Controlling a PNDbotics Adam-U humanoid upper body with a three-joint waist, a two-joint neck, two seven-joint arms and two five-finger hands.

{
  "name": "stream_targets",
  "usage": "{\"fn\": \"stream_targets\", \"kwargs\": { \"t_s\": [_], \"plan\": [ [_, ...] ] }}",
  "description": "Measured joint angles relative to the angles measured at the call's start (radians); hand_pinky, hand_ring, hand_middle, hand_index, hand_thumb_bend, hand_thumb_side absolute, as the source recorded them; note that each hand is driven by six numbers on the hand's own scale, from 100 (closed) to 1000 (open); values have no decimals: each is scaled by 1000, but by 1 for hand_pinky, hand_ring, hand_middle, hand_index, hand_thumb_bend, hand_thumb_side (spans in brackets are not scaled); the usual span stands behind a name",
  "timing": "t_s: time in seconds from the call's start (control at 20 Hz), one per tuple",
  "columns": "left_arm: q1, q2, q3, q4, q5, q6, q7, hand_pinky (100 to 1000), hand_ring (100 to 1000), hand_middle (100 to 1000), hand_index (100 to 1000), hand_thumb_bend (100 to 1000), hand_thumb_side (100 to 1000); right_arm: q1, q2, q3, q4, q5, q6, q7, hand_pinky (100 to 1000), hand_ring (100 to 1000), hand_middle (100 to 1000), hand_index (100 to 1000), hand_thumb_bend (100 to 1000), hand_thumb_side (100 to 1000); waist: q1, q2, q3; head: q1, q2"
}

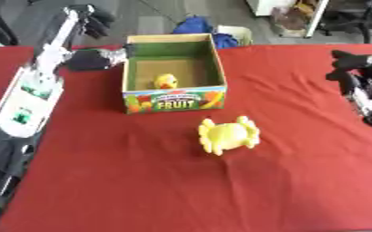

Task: Pick up objects on the table and place them in the box.

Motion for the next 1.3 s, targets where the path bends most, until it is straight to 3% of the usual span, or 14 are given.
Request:
{"fn": "stream_targets", "kwargs": {
  "t_s": [0.3, 0.7, 1.3],
  "plan": [
    [108, -26, 43, -127, 50, 30, 30, 646, 591, 560, 669, 597, 307, -110, -19, 60, 130, 48, -130, 103, 821, 1000, 619, 771, 100, 191, -1, 0, 25, -20, 1],
    [139, -57, 54, -170, 65, 44, 37, 646, 591, 559, 667, 591, 314, -218, -4, 128, 289, 137, -334, 273, 833, 1000, 673, 817, 100, 262, -1, 0, 37, -36, 1],
    [139, -66, 53, -173, 65, 48, 20, 646, 591, 559, 666, 584, 321, -236, 101, 185, 487, 343, -365, 250, 838, 1000, 691, 820, 178, 363, 0, 0, 46, -40, 0]
  ]
}}
